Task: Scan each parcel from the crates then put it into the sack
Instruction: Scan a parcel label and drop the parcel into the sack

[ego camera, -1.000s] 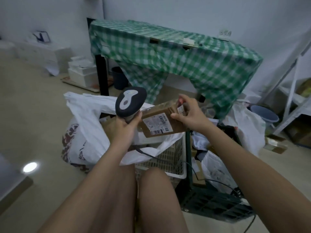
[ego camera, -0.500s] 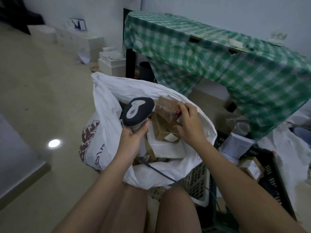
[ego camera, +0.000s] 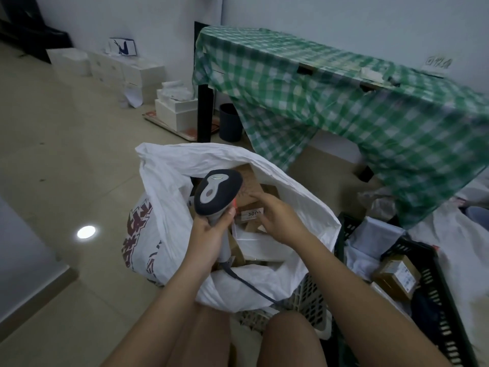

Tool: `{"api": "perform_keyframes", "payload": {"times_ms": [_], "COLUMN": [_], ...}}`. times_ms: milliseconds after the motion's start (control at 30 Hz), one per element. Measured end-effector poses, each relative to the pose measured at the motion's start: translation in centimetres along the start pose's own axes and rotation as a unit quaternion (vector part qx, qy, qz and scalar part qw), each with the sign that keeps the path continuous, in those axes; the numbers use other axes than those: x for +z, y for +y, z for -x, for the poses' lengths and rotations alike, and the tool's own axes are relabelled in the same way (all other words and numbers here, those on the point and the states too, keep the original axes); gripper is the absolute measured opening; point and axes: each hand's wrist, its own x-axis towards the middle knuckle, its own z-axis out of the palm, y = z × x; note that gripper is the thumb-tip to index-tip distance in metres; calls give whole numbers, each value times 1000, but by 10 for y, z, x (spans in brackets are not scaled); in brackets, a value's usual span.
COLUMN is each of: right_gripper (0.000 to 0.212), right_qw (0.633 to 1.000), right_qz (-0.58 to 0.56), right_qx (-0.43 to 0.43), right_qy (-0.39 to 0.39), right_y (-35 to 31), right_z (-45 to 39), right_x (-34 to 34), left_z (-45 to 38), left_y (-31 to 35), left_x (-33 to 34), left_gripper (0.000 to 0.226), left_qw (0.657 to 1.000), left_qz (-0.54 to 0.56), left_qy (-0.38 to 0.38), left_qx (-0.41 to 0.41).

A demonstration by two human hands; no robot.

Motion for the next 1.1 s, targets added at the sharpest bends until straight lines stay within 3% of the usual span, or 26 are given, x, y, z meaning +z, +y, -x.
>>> {"api": "perform_keyframes", "payload": {"times_ms": [67, 200, 467, 600, 667, 733, 833, 933, 1033, 1100], "right_gripper": [38, 20, 47, 42, 43, 43, 25, 6, 12, 10], "right_qw": [996, 978, 931, 930, 933, 914, 849, 805, 767, 749], "right_qz": [-60, -168, -331, -281, -240, -224, -237, -128, -132, -170], "right_qx": [21, 73, 147, 223, 253, 302, 377, 485, 534, 541], "right_qy": [57, 97, 41, 74, 89, 152, 286, 317, 330, 342], "right_y": [-5, -18, -20, 2, 17, 36, 66, 101, 143, 174], "right_z": [20, 65, 157, 199, 219, 243, 278, 307, 321, 320], "right_x": [-11, -41, -110, -131, -138, -145, -150, -154, -147, -138], "left_z": [6, 24, 66, 86, 99, 114, 125, 119, 102, 83], "left_y": [3, 14, 15, -6, -14, -22, -39, -74, -118, -140], "left_x": [6, 39, 146, 204, 229, 256, 288, 307, 322, 337], "left_gripper": [32, 22, 60, 65, 73, 78, 72, 66, 54, 17], "left_qw": [1000, 997, 957, 929, 896, 864, 810, 766, 766, 773], "left_qz": [2, 3, -59, -141, -186, -186, -220, -278, -304, -332], "left_qy": [-16, -79, -284, -342, -402, -466, -540, -569, -546, -519], "left_qx": [2, 6, -2, -14, -25, -43, -59, -113, -149, -152]}}
